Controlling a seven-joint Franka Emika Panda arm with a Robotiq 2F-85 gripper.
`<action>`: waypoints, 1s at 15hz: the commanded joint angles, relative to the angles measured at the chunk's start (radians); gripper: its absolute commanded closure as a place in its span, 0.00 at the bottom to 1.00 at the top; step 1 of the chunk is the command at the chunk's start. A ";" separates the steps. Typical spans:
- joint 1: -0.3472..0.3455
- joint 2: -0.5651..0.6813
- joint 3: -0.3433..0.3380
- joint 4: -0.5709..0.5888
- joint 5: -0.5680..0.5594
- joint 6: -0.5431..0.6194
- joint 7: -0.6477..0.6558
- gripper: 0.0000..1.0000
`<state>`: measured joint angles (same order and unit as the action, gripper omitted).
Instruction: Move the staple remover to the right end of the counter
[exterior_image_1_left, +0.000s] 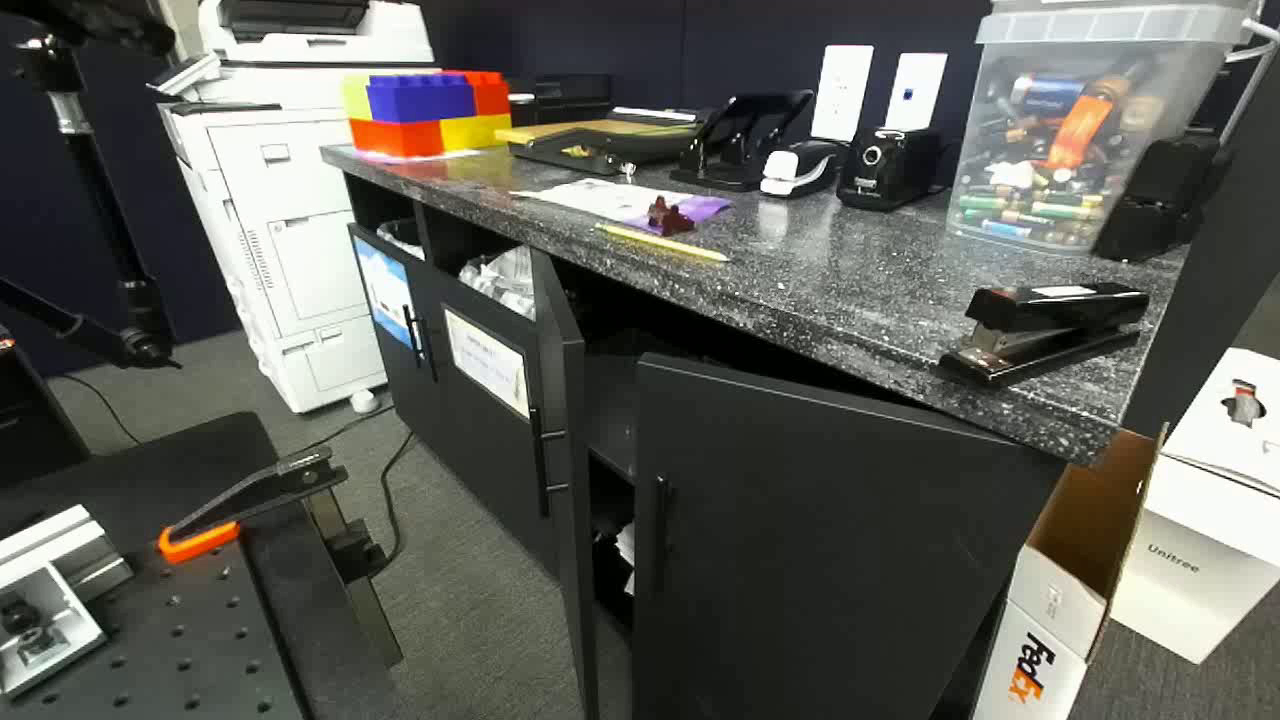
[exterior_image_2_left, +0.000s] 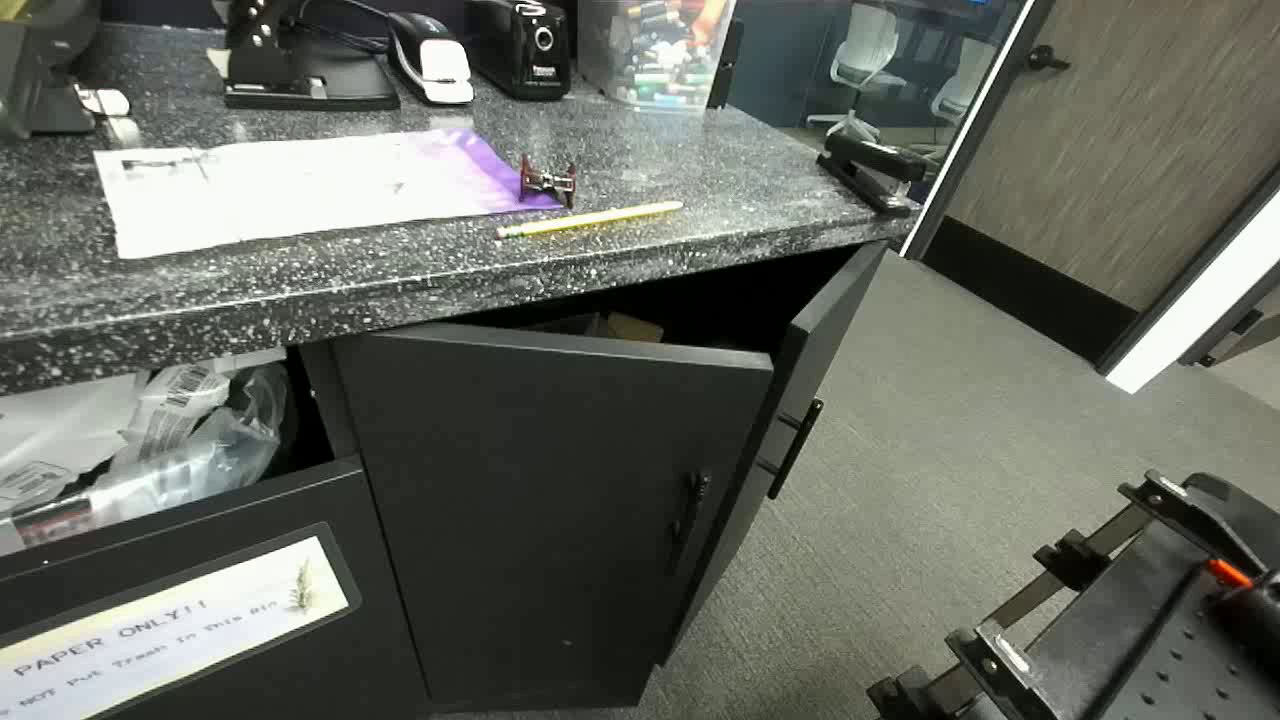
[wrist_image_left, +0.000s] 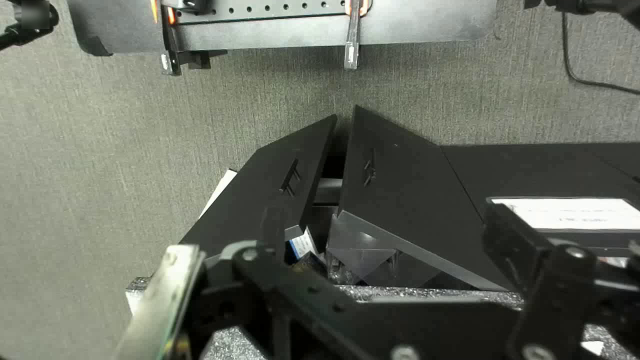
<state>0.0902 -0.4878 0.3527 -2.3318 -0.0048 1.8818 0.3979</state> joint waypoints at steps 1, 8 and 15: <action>0.023 0.005 -0.019 0.004 -0.011 -0.003 0.009 0.00; 0.002 0.070 -0.038 0.025 -0.022 0.048 -0.006 0.00; -0.047 0.457 -0.144 0.252 -0.058 0.204 -0.058 0.00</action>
<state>0.0454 -0.2238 0.2523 -2.2307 -0.0566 2.0600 0.3638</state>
